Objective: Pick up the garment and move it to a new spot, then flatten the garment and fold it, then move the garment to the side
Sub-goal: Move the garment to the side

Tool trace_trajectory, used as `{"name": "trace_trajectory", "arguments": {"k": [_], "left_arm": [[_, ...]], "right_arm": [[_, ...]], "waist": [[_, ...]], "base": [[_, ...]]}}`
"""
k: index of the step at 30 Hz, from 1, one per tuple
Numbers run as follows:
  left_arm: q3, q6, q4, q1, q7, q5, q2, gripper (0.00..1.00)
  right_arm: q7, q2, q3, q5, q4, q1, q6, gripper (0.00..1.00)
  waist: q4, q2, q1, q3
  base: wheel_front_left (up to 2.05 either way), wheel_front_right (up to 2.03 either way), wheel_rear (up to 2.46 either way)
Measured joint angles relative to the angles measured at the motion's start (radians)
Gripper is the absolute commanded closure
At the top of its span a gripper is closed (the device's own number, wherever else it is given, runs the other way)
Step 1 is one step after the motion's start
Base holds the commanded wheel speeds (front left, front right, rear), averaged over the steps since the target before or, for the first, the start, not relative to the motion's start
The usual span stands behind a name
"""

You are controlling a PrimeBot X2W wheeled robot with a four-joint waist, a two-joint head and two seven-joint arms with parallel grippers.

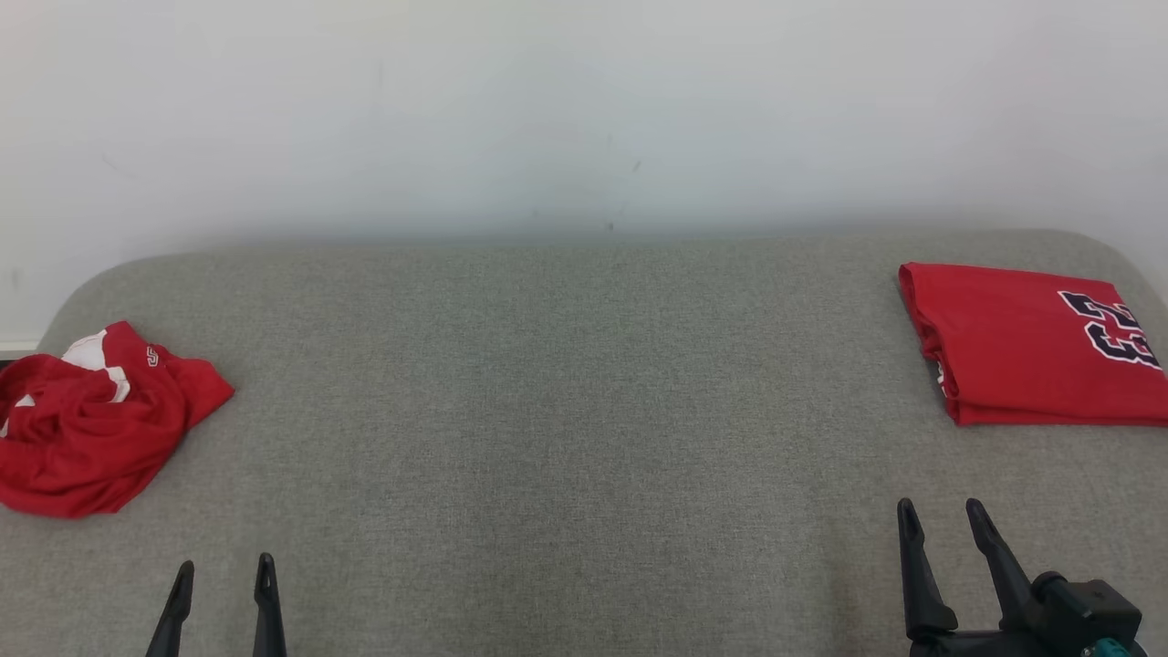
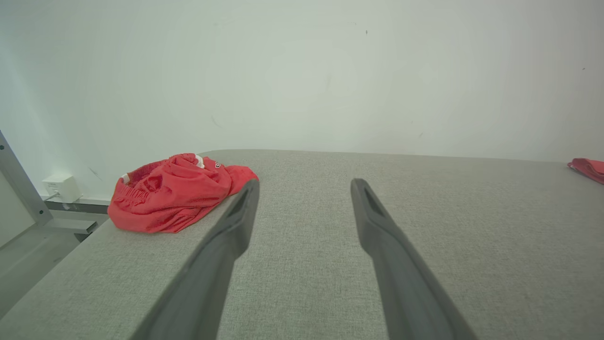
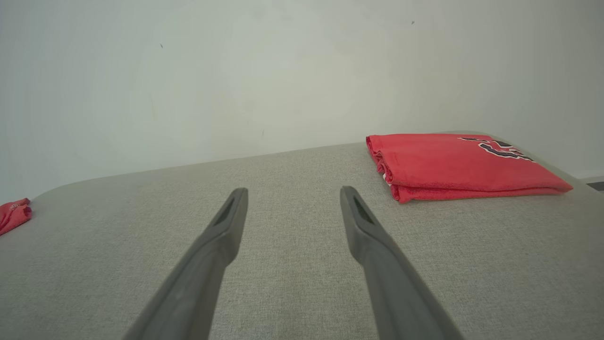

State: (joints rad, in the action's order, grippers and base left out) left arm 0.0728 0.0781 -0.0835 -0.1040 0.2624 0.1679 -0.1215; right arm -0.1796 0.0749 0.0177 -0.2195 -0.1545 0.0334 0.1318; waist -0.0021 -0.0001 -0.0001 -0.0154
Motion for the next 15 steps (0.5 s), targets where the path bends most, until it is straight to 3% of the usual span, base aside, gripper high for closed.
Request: {"name": "trace_trajectory", "arguments": {"k": [15], "left_arm": [[-0.008,0.000,-0.047,0.001,0.000,-0.004,-0.007,0.00]], "right_arm": [[0.008,-0.015,-0.005,0.010,-0.004,0.033,0.000,0.00]], "waist": [[0.015,0.0000,0.0001,-0.013]], "base": [[0.00,0.00,0.00]]}}
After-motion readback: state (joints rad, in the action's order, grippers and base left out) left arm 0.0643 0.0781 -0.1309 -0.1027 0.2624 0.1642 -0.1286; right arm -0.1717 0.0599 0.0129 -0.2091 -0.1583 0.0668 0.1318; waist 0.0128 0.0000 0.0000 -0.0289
